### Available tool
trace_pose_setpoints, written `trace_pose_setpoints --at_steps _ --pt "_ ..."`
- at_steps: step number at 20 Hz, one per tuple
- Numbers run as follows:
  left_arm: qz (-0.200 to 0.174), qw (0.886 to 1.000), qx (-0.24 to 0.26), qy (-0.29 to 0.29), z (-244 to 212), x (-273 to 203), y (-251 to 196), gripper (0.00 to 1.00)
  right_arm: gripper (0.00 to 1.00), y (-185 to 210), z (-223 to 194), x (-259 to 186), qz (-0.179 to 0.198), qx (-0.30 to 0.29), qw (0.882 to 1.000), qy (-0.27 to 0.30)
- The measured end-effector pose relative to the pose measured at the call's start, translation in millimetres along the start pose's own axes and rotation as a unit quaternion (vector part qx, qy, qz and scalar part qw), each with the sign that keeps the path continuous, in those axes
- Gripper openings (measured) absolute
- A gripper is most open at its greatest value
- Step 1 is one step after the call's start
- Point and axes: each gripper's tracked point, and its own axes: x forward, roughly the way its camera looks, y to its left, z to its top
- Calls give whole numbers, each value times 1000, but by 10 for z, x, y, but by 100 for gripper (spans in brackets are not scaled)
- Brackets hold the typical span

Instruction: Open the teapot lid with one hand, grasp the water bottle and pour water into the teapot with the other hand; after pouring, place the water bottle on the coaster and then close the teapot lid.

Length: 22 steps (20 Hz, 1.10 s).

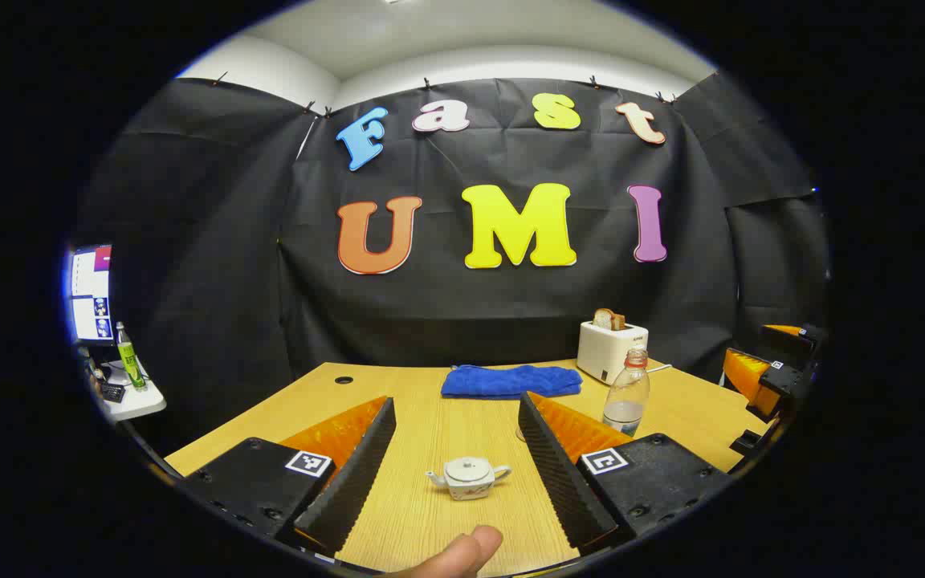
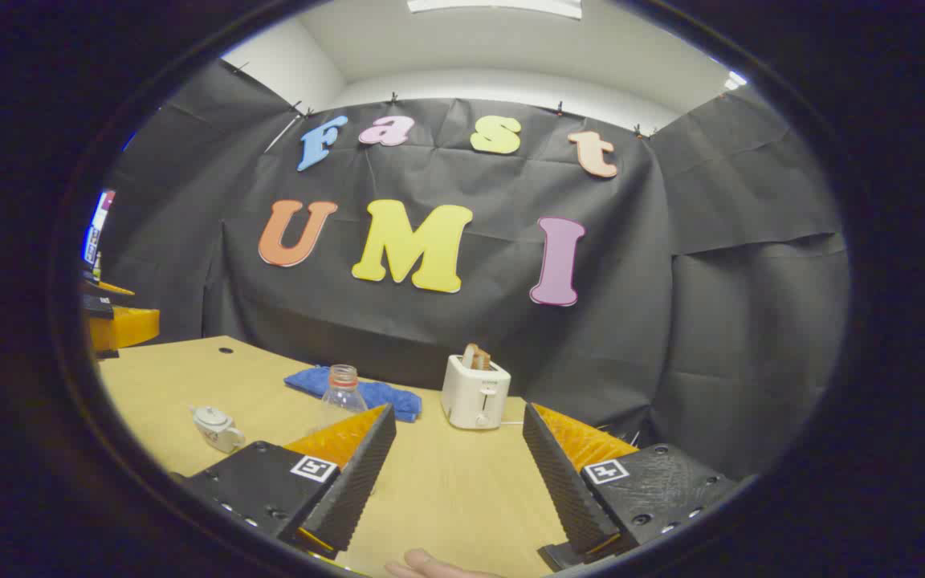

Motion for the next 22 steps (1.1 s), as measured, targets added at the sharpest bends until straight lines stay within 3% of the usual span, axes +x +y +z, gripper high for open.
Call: trace_pose_setpoints --at_steps 14,22 --pt "-3 1000 -13 17 -250 272 -26 97 98 -238 -63 117 -19 34 999 10" --pt "-14 1000 -9 -12 -525 667 -72 97 98 -214 -102 156 -23 22 999 12"
